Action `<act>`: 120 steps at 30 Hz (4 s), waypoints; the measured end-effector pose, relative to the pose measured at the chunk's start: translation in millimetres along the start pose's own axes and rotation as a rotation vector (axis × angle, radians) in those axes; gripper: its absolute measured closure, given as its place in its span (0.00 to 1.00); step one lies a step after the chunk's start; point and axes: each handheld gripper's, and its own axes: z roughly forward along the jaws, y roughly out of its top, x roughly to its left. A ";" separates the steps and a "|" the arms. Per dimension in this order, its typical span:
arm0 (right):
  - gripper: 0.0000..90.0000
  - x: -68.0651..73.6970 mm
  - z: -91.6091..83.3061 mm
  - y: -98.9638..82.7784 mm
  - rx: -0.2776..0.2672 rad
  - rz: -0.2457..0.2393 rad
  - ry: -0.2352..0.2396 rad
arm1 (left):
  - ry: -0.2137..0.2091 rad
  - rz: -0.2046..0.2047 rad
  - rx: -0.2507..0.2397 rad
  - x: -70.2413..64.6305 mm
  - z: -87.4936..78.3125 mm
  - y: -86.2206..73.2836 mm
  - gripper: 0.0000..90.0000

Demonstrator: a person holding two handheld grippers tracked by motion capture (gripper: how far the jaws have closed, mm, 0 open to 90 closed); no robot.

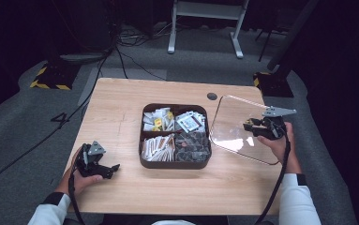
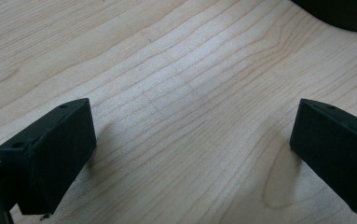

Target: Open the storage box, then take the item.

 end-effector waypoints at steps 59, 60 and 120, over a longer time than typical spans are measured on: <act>0.38 -10.5 51.6 -32.4 0.070 0.111 -0.008 | -0.009 0.009 -0.002 -0.2 0.9 0.8 0.01; 0.36 -9.7 50.5 -31.2 0.061 0.114 -0.007 | -0.012 0.013 -0.002 -0.2 1.0 0.9 0.00; 0.33 89.4 87.8 71.1 -0.013 -0.076 0.129 | 0.004 -0.001 -0.002 -3.1 1.7 1.7 0.00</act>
